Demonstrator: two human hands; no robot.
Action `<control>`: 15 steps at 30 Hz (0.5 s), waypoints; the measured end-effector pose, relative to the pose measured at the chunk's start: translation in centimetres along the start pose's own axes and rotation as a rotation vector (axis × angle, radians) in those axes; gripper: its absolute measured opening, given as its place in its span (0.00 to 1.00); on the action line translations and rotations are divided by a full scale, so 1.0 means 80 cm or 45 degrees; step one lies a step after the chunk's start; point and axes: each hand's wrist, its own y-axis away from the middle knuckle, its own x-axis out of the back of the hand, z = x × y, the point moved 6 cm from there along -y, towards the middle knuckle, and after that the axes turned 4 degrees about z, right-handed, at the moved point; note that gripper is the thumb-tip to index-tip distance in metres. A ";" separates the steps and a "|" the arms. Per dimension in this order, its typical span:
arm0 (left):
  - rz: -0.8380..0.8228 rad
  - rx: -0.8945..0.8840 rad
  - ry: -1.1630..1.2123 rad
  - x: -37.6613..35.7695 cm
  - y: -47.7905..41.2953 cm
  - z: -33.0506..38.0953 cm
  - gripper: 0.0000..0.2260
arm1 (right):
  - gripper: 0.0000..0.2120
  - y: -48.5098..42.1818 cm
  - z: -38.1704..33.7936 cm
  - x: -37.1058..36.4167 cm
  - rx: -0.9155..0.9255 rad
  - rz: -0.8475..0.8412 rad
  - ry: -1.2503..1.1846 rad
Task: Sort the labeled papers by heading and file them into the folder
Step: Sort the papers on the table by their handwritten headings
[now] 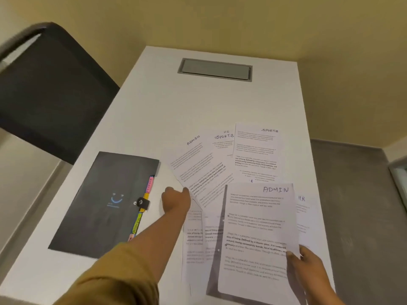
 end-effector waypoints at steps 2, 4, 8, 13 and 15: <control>0.034 0.033 0.012 -0.002 -0.016 0.014 0.24 | 0.08 -0.006 -0.012 0.004 0.011 0.017 -0.039; 0.070 0.063 0.027 -0.004 -0.028 0.027 0.25 | 0.07 -0.015 -0.021 0.006 0.011 0.038 -0.053; 0.125 0.094 -0.084 -0.009 -0.049 0.046 0.30 | 0.08 -0.042 -0.022 0.005 0.009 0.080 0.023; 0.166 0.124 -0.259 -0.019 -0.066 0.062 0.36 | 0.09 -0.062 -0.030 0.001 0.008 0.100 0.050; 0.181 0.130 -0.341 -0.022 -0.068 0.064 0.37 | 0.08 -0.066 -0.033 -0.001 -0.002 0.107 0.004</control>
